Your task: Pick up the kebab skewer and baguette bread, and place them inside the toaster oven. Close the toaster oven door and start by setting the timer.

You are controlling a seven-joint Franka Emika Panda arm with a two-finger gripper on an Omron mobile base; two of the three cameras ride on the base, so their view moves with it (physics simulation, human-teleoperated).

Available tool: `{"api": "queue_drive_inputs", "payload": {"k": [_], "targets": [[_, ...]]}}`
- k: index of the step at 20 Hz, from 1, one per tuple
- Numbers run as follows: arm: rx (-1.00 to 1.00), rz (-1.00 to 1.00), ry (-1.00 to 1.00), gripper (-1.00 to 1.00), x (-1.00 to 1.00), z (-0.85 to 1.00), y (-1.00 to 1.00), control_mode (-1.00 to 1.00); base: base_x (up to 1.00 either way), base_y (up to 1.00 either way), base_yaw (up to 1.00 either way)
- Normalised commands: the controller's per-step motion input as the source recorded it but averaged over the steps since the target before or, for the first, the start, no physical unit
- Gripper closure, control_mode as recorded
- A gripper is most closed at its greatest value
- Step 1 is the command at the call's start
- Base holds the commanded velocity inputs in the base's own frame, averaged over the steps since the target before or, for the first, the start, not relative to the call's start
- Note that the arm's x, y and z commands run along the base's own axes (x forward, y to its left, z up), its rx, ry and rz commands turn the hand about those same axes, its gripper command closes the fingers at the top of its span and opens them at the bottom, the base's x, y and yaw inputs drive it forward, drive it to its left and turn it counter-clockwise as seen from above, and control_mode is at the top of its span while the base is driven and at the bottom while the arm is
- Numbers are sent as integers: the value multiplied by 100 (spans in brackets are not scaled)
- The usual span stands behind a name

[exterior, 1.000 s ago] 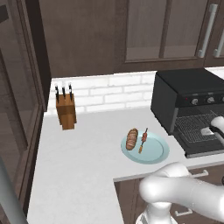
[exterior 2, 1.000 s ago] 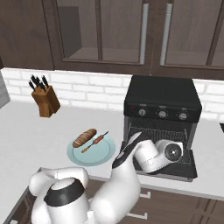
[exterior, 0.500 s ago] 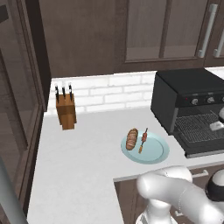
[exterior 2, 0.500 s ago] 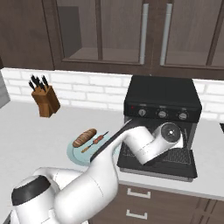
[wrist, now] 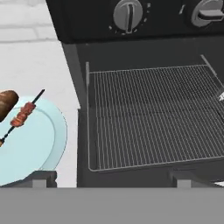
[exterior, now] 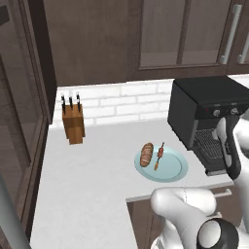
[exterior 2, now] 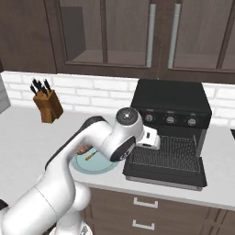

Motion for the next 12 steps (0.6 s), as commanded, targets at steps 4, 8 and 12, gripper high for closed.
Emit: {"api": "queue_drive_inputs", "payload": {"k": [4, 8, 12], "targets": [[-3, -30, 18, -100, -3, 0, 100, -100, 0, 0, 0], [-1, -17, 32, -100, 28, 0, 100, -100, 0, 0, 0], [0, -5, 38, -100, 32, -19, 100, -100, 0, 0, 0]]}}
